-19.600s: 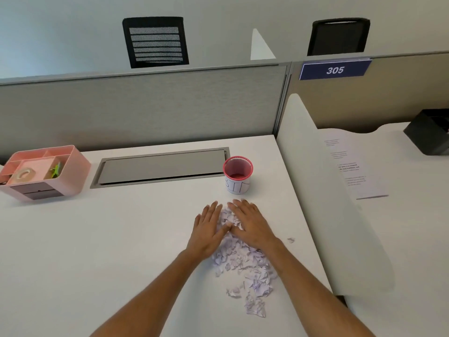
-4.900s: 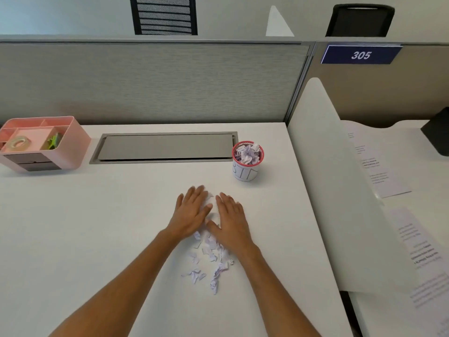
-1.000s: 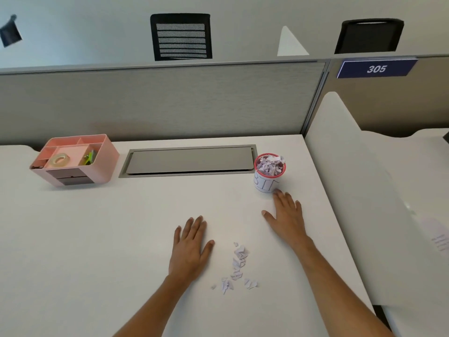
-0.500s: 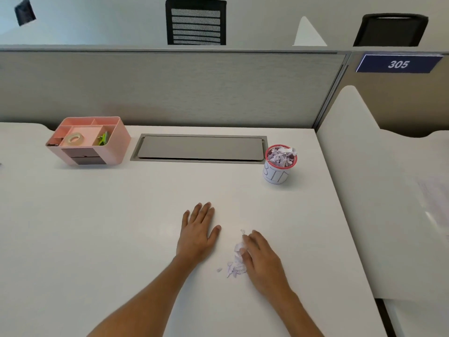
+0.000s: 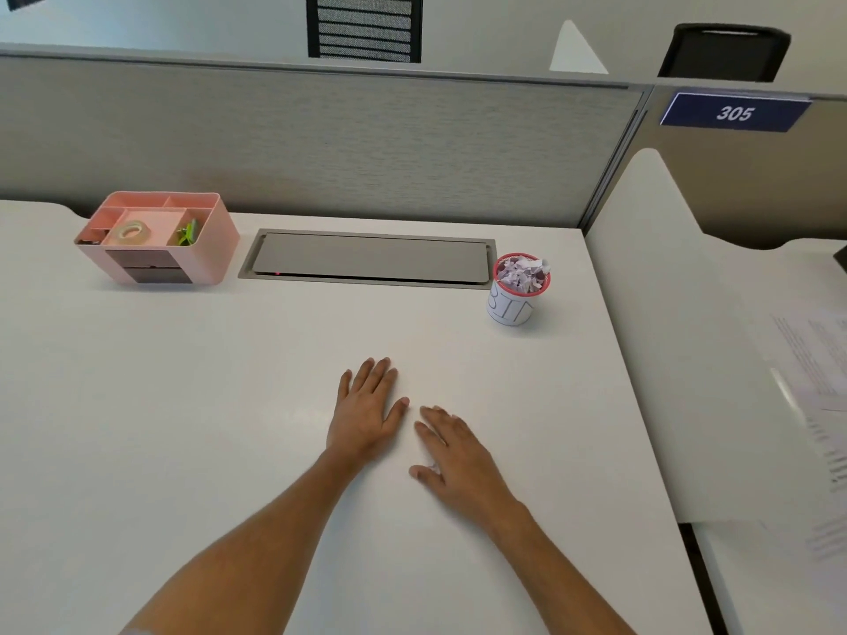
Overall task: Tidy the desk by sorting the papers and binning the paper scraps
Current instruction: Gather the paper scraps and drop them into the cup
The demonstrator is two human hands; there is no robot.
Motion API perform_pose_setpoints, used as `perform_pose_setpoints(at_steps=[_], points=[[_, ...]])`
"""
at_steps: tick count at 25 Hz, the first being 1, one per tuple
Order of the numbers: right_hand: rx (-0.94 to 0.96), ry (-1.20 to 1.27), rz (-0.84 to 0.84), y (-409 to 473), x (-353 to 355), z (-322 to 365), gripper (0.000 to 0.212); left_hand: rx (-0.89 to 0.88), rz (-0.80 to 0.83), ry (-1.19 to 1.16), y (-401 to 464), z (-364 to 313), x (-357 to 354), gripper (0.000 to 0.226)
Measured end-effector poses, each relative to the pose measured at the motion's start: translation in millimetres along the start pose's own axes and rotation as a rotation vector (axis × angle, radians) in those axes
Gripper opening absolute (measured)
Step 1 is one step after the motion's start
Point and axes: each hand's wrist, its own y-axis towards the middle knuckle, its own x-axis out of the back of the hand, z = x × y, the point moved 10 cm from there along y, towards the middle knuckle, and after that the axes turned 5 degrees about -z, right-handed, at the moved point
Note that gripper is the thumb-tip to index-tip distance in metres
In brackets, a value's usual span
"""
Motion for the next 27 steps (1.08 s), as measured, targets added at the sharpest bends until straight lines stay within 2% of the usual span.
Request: perform_pose_setpoints(at_steps=[2,3,6,8,10,12,16,20,21,24,27], points=[[-0.003,0.078,-0.094,-17,23,-2,0.055,-0.022,0.015,-0.010,-4,-7,4,0.074],[-0.062,0.115,-0.098,-25,33,-12,0.060,-0.033,0.032,-0.042,-7,-11,7,0.073],[-0.318,0.130,0.049,-60,49,-63,0.095,-0.090,0.055,-0.176,-31,-22,16,0.071],[-0.394,0.108,0.167,-77,51,-83,0.102,-0.104,0.097,-0.172,-49,-26,20,0.074],[-0.388,0.128,0.216,-78,47,-80,0.097,-0.033,0.235,-0.147,-62,-28,10,0.077],[-0.382,0.169,0.187,-63,43,-70,0.093,0.029,0.339,-0.106,-67,-38,1,0.074],[-0.350,0.213,0.122,-30,39,-51,0.078,0.028,0.405,-0.032,-51,-76,-10,0.057],[-0.269,0.149,0.020,-18,32,-25,0.030,0.066,0.357,-0.106,-44,-88,-17,0.016],[-0.264,0.114,-0.020,-18,29,-22,0.028,0.075,0.326,-0.120,-43,-87,-17,0.009],[-0.304,0.103,-0.143,-19,28,-22,0.027,0.121,0.257,-0.170,-39,-79,-14,0.014],[-0.332,0.147,-0.190,-14,31,-31,0.027,0.159,0.246,-0.220,-31,-75,-12,0.012]])
